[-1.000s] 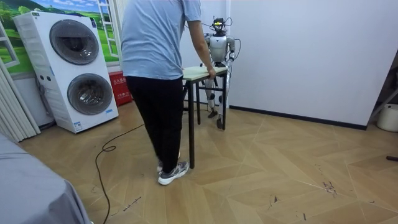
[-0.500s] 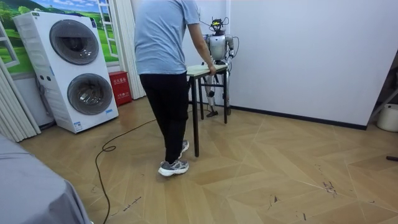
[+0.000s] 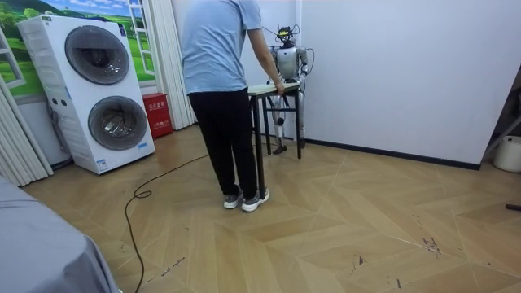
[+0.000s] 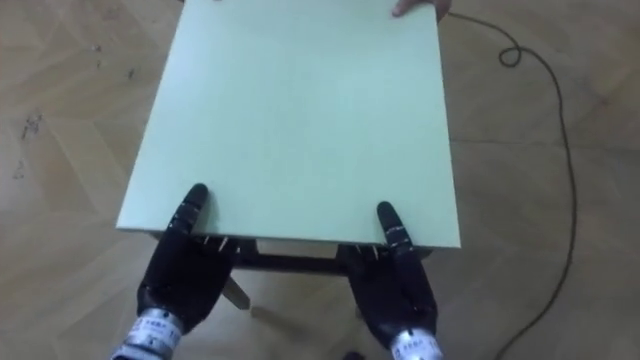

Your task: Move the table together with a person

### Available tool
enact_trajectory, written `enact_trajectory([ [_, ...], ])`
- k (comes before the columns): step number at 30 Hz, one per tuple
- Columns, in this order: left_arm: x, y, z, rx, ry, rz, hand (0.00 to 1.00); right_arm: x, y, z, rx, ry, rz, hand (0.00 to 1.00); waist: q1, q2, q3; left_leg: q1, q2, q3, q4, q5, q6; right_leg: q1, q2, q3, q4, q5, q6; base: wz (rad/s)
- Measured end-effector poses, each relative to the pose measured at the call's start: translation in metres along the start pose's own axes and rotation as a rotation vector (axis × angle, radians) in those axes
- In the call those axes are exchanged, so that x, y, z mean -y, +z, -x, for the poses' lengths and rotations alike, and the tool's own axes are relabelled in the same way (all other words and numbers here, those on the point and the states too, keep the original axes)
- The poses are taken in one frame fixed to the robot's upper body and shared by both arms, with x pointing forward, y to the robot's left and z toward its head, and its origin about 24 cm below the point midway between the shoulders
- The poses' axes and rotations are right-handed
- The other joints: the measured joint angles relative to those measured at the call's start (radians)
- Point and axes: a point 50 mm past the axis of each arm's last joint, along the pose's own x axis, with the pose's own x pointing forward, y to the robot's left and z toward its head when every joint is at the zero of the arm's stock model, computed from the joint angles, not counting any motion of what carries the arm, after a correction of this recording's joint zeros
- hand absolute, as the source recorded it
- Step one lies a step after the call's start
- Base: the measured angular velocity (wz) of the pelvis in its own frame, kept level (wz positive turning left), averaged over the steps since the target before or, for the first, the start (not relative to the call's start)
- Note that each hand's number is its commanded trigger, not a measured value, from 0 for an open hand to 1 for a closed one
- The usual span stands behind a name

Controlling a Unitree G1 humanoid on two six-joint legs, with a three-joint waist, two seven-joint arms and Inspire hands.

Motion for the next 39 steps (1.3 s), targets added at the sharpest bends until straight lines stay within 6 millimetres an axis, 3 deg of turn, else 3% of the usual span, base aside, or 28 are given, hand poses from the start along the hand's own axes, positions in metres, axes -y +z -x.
enact_trajectory([
  [1, 0.000, -0.001, 0.000, -0.004, 0.002, 0.000, 1.00, 0.001, 0.000, 0.000, 0.000, -0.005, -0.002, 1.00, -0.001, -0.002, -0.0013, -0.001, -0.003, -0.001, -0.003, 0.004, 0.010, 0.000, -0.007, 0.000, -0.001, 0.006, 0.002, 0.14],
  [3, -0.004, -0.002, 0.001, -0.011, 0.021, -0.003, 1.00, 0.006, -0.002, 0.003, 0.001, -0.024, -0.012, 1.00, -0.007, -0.017, -0.0097, 0.005, -0.034, 0.000, -0.022, 0.023, 0.042, 0.000, -0.032, 0.011, -0.005, 0.030, 0.012, 0.08],
  [7, -0.010, -0.007, 0.002, -0.030, 0.047, -0.006, 1.00, 0.013, -0.004, 0.009, -0.002, -0.060, -0.020, 1.00, -0.004, -0.022, -0.0121, 0.033, -0.061, 0.011, -0.051, 0.039, 0.067, 0.017, -0.056, 0.048, -0.014, 0.066, 0.034, 0.03],
  [9, -0.013, -0.009, 0.003, -0.042, 0.063, -0.014, 1.00, 0.020, -0.007, 0.013, -0.001, -0.090, -0.037, 1.00, -0.013, -0.023, -0.0128, 0.051, -0.073, 0.010, -0.073, 0.047, 0.080, 0.019, -0.063, 0.131, -0.007, 0.092, 0.071, 0.22],
  [11, -0.014, -0.010, 0.003, -0.048, 0.065, -0.017, 1.00, 0.020, -0.008, 0.013, -0.003, -0.092, -0.041, 1.00, -0.029, -0.026, -0.0122, 0.058, -0.079, 0.012, -0.108, 0.051, 0.089, 0.018, -0.070, 0.177, -0.009, 0.112, 0.100, 0.41],
  [12, -0.014, -0.011, 0.004, -0.052, 0.065, -0.015, 1.00, 0.020, -0.008, 0.014, -0.001, -0.090, -0.039, 1.00, -0.036, -0.037, -0.0120, 0.059, -0.088, 0.018, -0.131, 0.064, 0.111, 0.016, -0.071, 0.211, -0.017, 0.127, 0.121, 0.47],
  [13, -0.014, -0.012, 0.004, -0.055, 0.064, -0.014, 1.00, 0.021, -0.007, 0.014, 0.000, -0.090, -0.038, 1.00, -0.039, -0.040, -0.0120, 0.058, -0.089, 0.023, -0.137, 0.066, 0.115, 0.016, -0.073, 0.219, -0.020, 0.133, 0.130, 0.44],
  [15, -0.014, -0.013, 0.005, -0.061, 0.065, -0.016, 1.00, 0.022, -0.008, 0.016, 0.001, -0.095, -0.043, 1.00, -0.042, -0.054, -0.0119, 0.055, -0.086, 0.078, -0.155, 0.079, 0.135, 0.017, -0.079, 0.284, -0.014, 0.149, 0.166, 0.42],
  [16, -0.014, -0.013, 0.005, -0.064, 0.066, -0.017, 1.00, 0.022, -0.008, 0.017, 0.005, -0.099, -0.045, 1.00, -0.041, -0.055, -0.0120, 0.056, -0.079, 0.104, -0.155, 0.080, 0.134, 0.017, -0.083, 0.291, 0.018, 0.120, 0.179, 0.46],
  [17, -0.015, -0.014, 0.005, -0.076, 0.066, -0.021, 1.00, 0.025, -0.006, 0.021, 0.015, -0.111, -0.047, 1.00, -0.038, -0.055, -0.0125, 0.063, -0.066, 0.154, -0.164, 0.085, 0.130, 0.023, -0.096, 0.287, 0.137, 0.010, 0.186, 0.45],
  [18, -0.015, -0.015, 0.005, -0.085, 0.066, -0.027, 1.00, 0.026, -0.006, 0.023, 0.016, -0.118, -0.045, 1.00, -0.027, -0.057, -0.0136, 0.074, -0.064, 0.187, -0.194, 0.102, 0.125, 0.044, -0.106, 0.288, 0.222, -0.078, 0.184, 0.41],
  [20, -0.015, -0.015, 0.007, -0.092, 0.057, -0.031, 1.00, 0.025, -0.006, 0.022, 0.015, -0.113, -0.042, 1.00, -0.014, -0.060, -0.0141, 0.086, -0.064, 0.223, -0.224, 0.120, 0.115, 0.096, -0.102, 0.292, 0.234, -0.154, 0.190, 0.05],
  [21, -0.015, -0.014, 0.007, -0.086, 0.053, -0.030, 1.00, 0.024, -0.007, 0.021, 0.016, -0.105, -0.039, 1.00, 0.006, -0.063, -0.0128, 0.084, -0.067, 0.227, -0.221, 0.122, 0.110, 0.113, -0.084, 0.299, 0.184, -0.159, 0.191, -0.21],
  [24, -0.017, -0.011, 0.009, -0.061, 0.048, -0.020, 1.00, 0.019, -0.008, 0.013, 0.002, -0.082, -0.026, 1.00, 0.060, -0.060, -0.0134, 0.080, -0.060, 0.185, -0.226, 0.128, 0.100, 0.143, -0.035, 0.311, 0.079, -0.130, 0.165, -0.40],
  [27, -0.019, -0.011, 0.011, -0.058, 0.050, -0.016, 1.00, 0.019, -0.008, 0.013, 0.000, -0.082, -0.016, 1.00, 0.060, -0.068, -0.0148, 0.070, -0.042, 0.139, -0.227, 0.132, 0.093, 0.180, -0.012, 0.281, 0.010, -0.107, 0.162, 0.19],
  [35, -0.024, -0.012, 0.019, -0.047, 0.075, 0.015, 1.00, 0.015, -0.008, 0.008, -0.018, -0.067, 0.021, 1.00, 0.094, -0.075, -0.0143, 0.052, -0.033, 0.098, -0.225, 0.133, 0.091, 0.201, -0.004, 0.258, -0.039, -0.100, 0.164, 0.16],
  [39, -0.025, -0.011, 0.020, -0.033, 0.078, 0.017, 1.00, 0.013, -0.009, 0.005, -0.025, -0.054, 0.029, 1.00, 0.114, -0.075, -0.0143, 0.053, -0.033, 0.052, -0.226, 0.133, 0.091, 0.234, -0.003, 0.234, -0.071, -0.098, 0.167, 0.30],
])
